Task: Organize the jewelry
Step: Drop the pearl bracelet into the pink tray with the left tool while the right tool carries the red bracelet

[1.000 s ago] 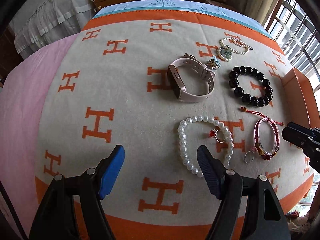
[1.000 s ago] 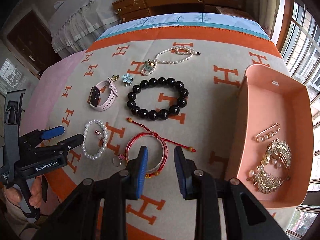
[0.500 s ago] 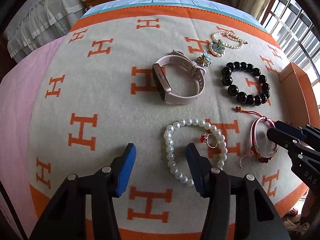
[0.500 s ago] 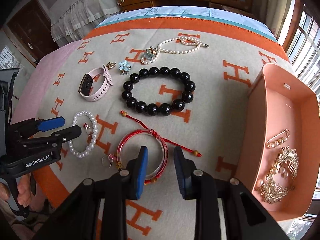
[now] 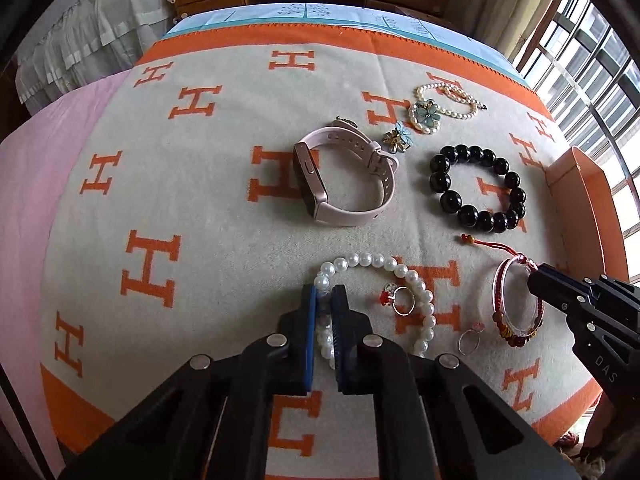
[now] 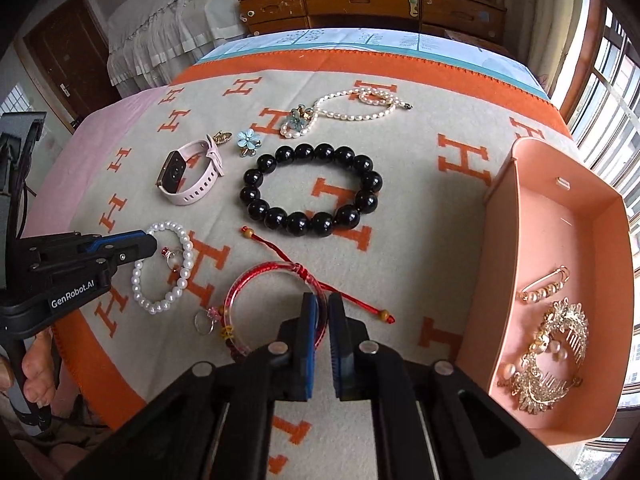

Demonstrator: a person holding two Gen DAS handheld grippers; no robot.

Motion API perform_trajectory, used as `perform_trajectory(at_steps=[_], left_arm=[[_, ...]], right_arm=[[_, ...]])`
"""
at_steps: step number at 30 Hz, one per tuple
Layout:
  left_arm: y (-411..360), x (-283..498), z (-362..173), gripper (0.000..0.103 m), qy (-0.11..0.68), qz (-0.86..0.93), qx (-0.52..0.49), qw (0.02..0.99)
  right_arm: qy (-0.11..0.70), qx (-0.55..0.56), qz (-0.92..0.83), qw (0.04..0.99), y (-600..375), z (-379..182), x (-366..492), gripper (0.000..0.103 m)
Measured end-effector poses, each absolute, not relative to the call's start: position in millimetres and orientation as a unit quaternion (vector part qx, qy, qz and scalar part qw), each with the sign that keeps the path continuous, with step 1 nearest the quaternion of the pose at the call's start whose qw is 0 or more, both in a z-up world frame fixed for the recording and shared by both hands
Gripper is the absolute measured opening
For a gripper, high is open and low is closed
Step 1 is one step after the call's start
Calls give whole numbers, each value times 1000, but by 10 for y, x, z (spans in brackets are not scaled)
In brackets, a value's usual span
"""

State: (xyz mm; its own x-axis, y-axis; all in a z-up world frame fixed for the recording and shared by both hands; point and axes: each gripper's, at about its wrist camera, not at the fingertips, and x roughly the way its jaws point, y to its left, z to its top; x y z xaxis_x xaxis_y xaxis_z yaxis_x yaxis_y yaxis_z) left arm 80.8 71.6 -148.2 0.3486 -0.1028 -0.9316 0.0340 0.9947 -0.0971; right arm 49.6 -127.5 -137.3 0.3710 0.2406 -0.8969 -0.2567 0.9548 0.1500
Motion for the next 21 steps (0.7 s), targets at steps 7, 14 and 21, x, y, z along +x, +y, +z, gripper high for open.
perform_trajectory(at_steps=[7,14,21], left_arm=[[753,701,-1201,5,539,-36,-44,841],[606,626,-721,5,496,-52,-35,866],[282,613,-220,5,451,-90,-17,888]], right_arm=[[507,9,156,848,-1346,-1183,426,6],[478,43,159,863,-1526,-950,386,6],[439,81,136,884,-1889,-669,323,6]])
